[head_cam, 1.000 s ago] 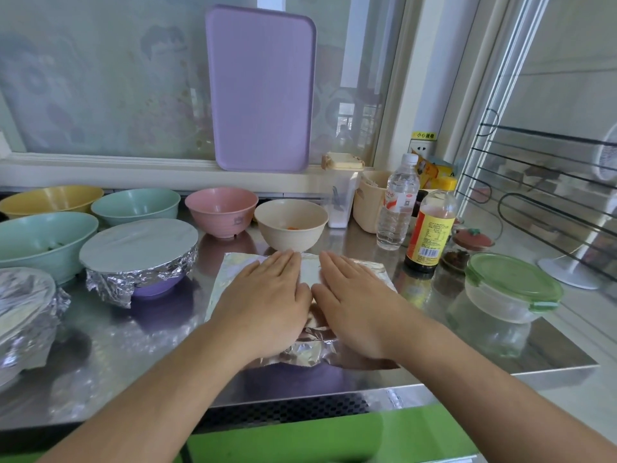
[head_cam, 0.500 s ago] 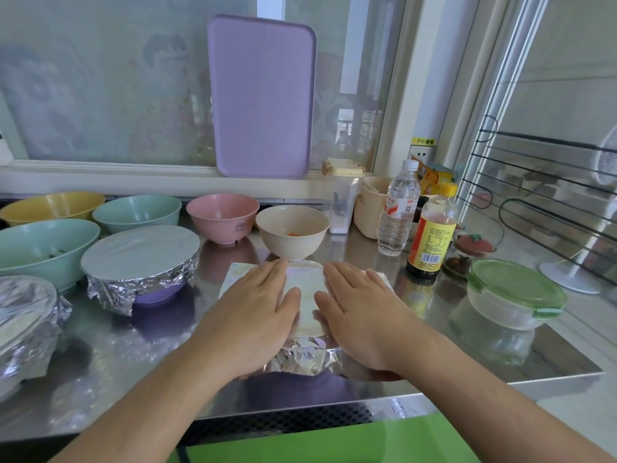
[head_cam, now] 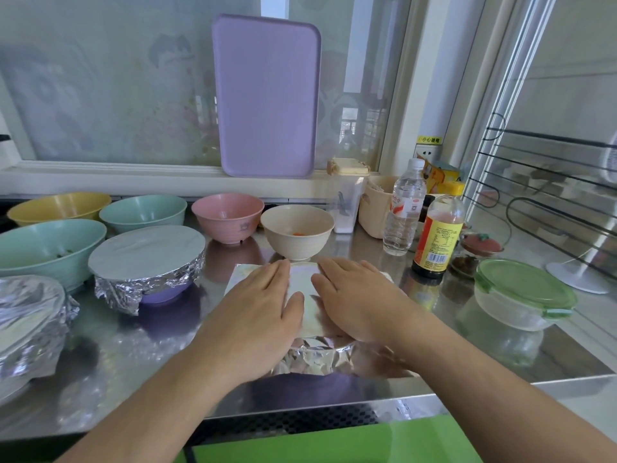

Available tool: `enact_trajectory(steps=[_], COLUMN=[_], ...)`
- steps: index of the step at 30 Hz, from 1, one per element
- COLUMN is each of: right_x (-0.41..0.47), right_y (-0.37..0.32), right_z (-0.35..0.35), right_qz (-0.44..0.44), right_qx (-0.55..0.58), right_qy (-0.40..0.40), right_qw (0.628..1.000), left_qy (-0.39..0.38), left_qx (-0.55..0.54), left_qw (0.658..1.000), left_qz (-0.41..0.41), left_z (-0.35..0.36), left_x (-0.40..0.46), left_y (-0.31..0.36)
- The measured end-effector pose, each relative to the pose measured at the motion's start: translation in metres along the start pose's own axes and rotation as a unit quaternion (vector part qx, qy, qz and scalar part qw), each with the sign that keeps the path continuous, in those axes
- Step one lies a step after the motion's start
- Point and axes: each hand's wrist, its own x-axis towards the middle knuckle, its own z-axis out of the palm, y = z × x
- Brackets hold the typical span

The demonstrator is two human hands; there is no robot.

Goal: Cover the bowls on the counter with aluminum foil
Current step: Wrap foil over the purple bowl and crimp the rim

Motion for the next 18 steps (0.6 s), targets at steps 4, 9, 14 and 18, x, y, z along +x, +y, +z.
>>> enact_trajectory(steps=[4,9,14,18], right_x=[-0.008,-0.018,-0.018,-0.022], right_y=[-0.002,-0.015,-0.013,-0.014], right_z=[-0.005,0.0,0.005,0.001], right_qz=[-0.041,-0.058,-0.046,-0.05], right_qx=[-0.049,0.037,0.042,0.046], right_qy=[0.01,0.018,0.031,0.019], right_qw=[0.998,0.997,0.998,0.997], left_qy=[-0.014,-0.028,-0.074,-0.1], left_qx=[0.005,-0.017,-0.052,-0.034], left_qw=[1.0,0.999,0.996,0.994], left_qz=[-0.005,-0.018,-0.011,-0.02], left_z=[0.001,-0.009,-0.013,-0.017], left_x=[0.0,-0.008,-0.027,-0.026], left_y=[-0.001,0.007,-0.005,-0.004])
